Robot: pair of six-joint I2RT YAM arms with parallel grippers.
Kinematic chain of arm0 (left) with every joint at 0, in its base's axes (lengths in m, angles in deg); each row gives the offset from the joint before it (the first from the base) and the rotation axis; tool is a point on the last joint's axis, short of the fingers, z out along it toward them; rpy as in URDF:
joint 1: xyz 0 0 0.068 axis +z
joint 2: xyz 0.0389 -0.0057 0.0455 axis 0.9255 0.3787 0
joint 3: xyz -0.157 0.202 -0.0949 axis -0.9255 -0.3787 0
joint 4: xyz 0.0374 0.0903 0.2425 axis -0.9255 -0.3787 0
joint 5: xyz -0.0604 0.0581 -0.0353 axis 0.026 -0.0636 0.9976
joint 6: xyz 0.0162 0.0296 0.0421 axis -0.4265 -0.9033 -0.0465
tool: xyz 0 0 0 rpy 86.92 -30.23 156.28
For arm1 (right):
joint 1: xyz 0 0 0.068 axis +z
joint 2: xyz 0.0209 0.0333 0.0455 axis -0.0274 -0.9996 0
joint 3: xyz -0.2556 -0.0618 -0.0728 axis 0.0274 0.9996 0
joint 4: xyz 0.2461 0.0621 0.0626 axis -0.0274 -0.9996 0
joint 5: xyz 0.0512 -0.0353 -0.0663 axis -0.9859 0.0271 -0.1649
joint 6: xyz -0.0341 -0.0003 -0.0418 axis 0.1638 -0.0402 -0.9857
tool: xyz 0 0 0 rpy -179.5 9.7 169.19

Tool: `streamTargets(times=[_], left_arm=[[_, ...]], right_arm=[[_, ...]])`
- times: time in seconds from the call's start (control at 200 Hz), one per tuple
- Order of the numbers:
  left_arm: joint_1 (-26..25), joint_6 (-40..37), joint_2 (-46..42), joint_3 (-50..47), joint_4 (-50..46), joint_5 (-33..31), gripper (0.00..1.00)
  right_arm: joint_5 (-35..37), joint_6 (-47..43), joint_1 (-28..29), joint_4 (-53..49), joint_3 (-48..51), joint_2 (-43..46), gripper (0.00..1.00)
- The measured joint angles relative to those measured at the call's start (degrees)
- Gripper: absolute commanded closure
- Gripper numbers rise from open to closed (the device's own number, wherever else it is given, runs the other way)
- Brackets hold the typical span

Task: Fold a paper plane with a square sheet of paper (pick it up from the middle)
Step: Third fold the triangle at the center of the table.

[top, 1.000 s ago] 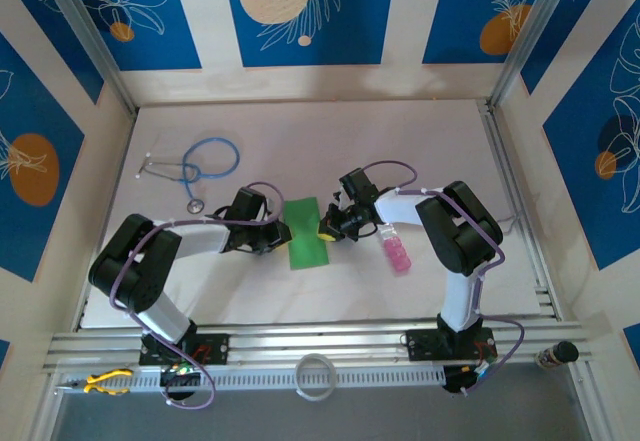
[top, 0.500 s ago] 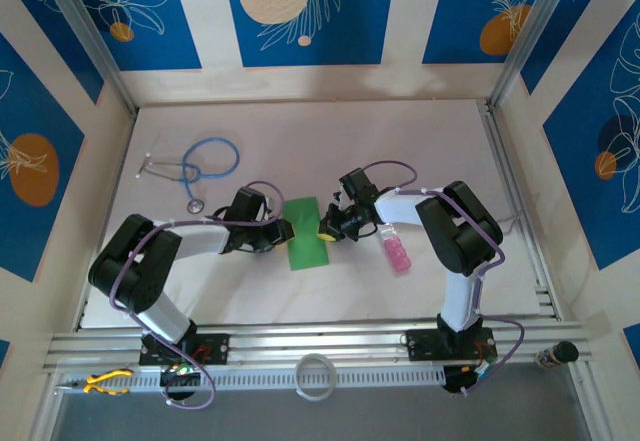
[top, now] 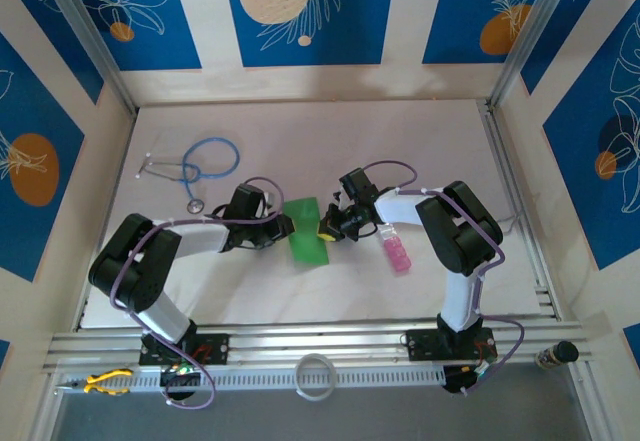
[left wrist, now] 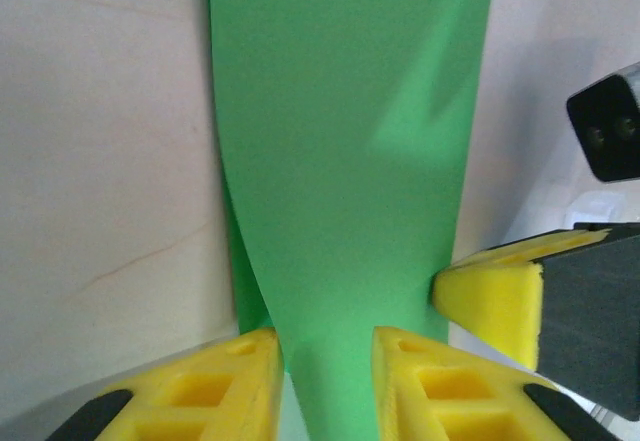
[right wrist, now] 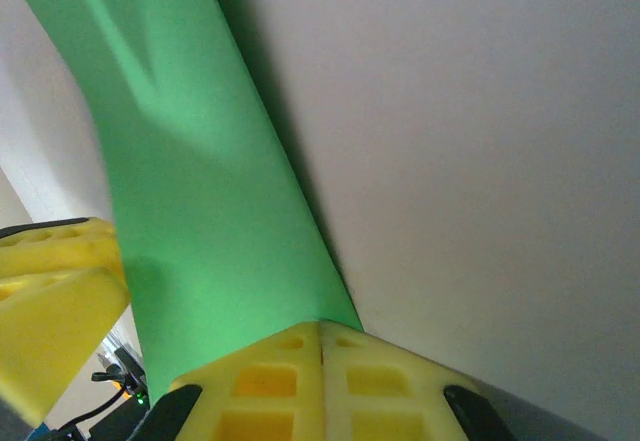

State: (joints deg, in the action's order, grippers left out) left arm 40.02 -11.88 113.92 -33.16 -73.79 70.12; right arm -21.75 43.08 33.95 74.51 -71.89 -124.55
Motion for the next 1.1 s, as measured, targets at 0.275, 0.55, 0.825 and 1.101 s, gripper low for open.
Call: streamTargets(times=[0.275,0.55,0.825,1.101], left_arm=[[0.1,1.5,0.0,-0.2,1.1,0.9,0.77],[0.1,2.5,0.0,-0.4,0.1,0.9,0.93],[0.2,3.3,-1.3,-0.5,-2.6,0.9,0.99],[0.3,6.0,-6.6,0.2,-8.4,1.1,1.0]], right_arm=[[0.0,0.0,0.0,0.0,0.0,0.0,0.96],[0.6,-0.1,0.3,0.7,0.7,0.7,0.9],[2.8,-3.0,1.0,2.0,5.4,7.8,0.67],[7.6,-11.6,3.3,3.9,8.7,22.4,0.54]])
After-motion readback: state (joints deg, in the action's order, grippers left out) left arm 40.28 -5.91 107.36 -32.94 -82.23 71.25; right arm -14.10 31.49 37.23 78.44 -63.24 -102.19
